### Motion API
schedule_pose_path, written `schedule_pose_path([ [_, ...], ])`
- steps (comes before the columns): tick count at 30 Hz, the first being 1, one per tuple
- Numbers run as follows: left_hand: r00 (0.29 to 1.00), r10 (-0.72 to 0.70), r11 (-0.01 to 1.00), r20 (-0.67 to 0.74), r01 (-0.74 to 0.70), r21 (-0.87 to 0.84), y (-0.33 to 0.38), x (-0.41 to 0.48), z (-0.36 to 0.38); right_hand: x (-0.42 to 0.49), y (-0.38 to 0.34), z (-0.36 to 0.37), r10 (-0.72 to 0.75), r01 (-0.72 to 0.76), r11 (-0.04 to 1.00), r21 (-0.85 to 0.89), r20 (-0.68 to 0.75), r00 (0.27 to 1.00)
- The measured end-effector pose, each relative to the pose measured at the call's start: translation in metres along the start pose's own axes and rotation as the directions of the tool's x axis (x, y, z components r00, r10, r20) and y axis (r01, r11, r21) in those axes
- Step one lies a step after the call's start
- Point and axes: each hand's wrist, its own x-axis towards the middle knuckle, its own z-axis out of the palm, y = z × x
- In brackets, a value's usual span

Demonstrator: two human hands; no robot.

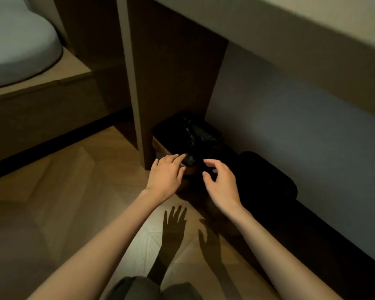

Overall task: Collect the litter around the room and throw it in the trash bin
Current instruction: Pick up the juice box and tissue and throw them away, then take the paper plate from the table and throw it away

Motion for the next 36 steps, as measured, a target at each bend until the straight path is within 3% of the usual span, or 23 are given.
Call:
schedule_pose_path([
  [9, 0.963, -0.245, 0.967, -0.115, 0.235, -0.096, 0.037, -0.083, -0.204, -0.046, -0.179, -0.068, -0.107, 0.110, 0.994, -0.013, 0.151, 0.983],
  [16, 0.925, -0.308, 0.950, -0.221, 0.288, -0.118, 0.102, -0.134, -0.367, -0.083, -0.303, -0.172, -0.164, 0.159, 0.986, 0.040, 0.198, 0.966],
  [25, 0.852, -0.400, 0.916, -0.337, 0.381, -0.126, 0.166, -0.223, -0.482, -0.135, -0.391, -0.254, -0.319, 0.293, 0.947, 0.130, 0.277, 0.906],
  [31, 0.724, -0.534, 0.840, -0.437, 0.514, -0.173, 0.198, -0.326, -0.515, -0.192, -0.415, -0.270, -0.443, 0.401, 0.897, 0.187, 0.392, 0.806],
  [36, 0.590, -0.625, 0.760, -0.512, 0.611, -0.223, 0.209, -0.416, -0.531, -0.249, -0.439, -0.253, -0.559, 0.512, 0.824, 0.243, 0.498, 0.663],
])
